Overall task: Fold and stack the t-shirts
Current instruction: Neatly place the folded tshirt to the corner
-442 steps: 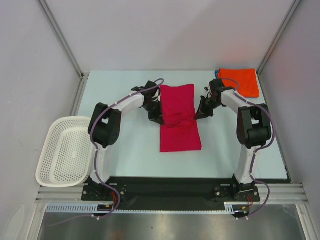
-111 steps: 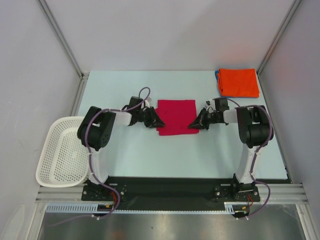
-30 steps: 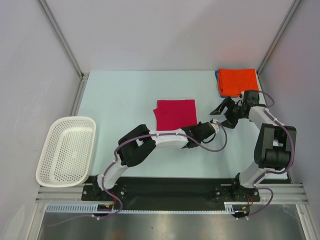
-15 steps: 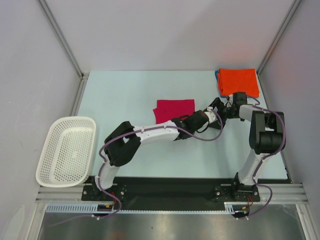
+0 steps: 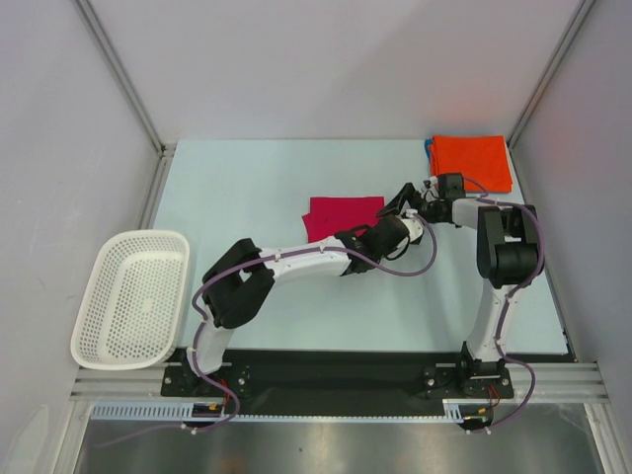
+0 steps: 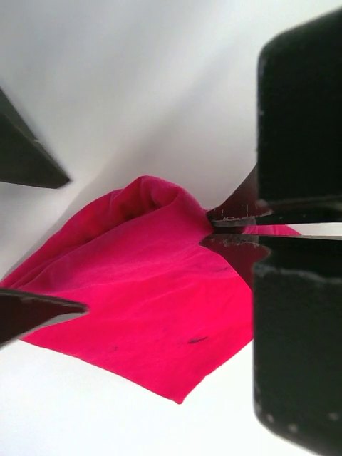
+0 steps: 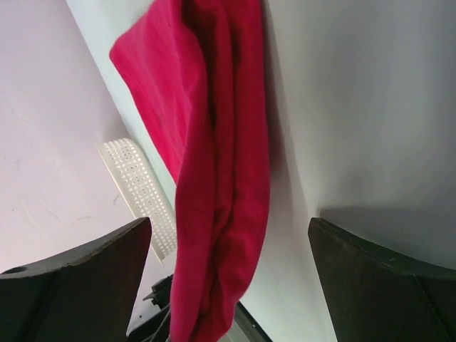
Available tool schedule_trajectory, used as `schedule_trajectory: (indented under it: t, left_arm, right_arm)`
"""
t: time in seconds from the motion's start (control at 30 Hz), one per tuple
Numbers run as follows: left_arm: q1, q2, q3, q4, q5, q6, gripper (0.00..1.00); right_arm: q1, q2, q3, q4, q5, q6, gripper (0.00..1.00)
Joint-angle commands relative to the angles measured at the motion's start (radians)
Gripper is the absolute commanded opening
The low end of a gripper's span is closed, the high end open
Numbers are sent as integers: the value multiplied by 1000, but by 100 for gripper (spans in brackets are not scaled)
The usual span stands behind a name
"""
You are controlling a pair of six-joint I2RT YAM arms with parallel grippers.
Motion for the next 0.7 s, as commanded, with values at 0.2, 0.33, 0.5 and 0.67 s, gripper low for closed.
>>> schedule_trajectory:
  t: [0.2,0.33,0.5,0.67]
  left_arm:
    - [8,-72,-8,19,18,-4,0]
    - [9,-75,-8,19,23,-4,0]
    - [11,-72,-4,17,33,-7,0]
    - [15,-73,-5,19,50,-12,0]
  right_arm:
    - [61,130,118,33,-23,6,100]
    - [73,165,176,-38,-1,-40,92]
    - [75,202,201,-72,1,-82,79]
    - [99,213,221,-76,-8,-94,52]
